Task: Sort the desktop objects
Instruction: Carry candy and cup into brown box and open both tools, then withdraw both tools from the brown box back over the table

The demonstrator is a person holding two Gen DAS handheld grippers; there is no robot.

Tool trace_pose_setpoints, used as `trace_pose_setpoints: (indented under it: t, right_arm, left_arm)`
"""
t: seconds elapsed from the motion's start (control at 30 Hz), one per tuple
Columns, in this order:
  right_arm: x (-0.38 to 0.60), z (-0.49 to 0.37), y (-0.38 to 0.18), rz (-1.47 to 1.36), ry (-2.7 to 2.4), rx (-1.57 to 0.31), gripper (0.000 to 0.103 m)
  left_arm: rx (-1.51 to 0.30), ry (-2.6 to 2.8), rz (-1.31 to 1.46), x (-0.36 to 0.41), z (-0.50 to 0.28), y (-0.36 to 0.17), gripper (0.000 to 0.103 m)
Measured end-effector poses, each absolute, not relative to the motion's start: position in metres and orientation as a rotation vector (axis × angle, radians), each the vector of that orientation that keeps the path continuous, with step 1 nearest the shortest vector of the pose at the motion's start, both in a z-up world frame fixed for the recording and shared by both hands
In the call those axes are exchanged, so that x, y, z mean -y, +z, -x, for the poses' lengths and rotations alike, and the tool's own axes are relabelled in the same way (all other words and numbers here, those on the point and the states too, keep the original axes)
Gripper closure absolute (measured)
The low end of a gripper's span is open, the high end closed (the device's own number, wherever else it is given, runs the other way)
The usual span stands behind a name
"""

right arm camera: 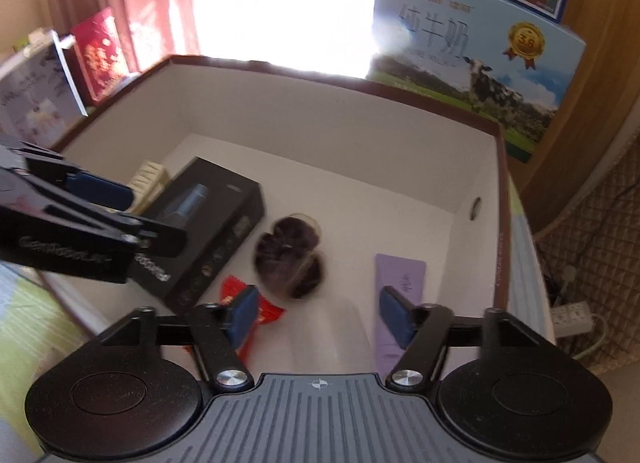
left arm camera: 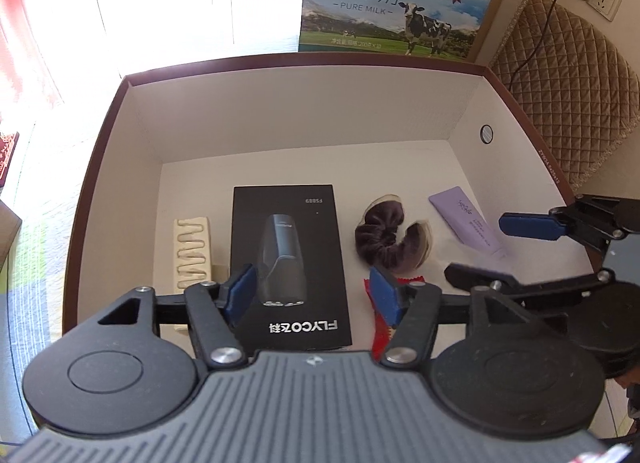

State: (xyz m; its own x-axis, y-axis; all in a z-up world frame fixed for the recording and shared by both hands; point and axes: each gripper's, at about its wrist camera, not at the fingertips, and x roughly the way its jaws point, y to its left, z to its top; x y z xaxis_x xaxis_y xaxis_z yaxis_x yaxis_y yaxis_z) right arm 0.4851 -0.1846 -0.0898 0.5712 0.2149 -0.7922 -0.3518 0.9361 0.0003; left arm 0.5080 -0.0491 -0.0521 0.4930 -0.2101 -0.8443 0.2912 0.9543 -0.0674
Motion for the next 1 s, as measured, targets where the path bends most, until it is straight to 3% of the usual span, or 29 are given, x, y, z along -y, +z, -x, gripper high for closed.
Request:
trace_pose_setpoints:
  t: [0.2, 0.37, 1.0]
  right_arm:
    - [0.191, -0.471, -0.079, 0.099, 0.334, -0.896, 0.02]
    - [0.195, -0.457, -0.069, 0.056, 0.323, -0.886, 0.012]
    - [0.202, -0.425, -0.039, -0.031, 0.271, -0.842, 0.007]
  left_arm:
    - [-0.997, -0.299, -0.099, 0.046, -0.502, -0.049, 0.029]
    - [-0.986, -0.29, -0.122, 0.045, -0.492, -0.045, 0.024]
    - [-0.897, -0.262, -0.141, 0.042, -0.45, -0.011, 0.014]
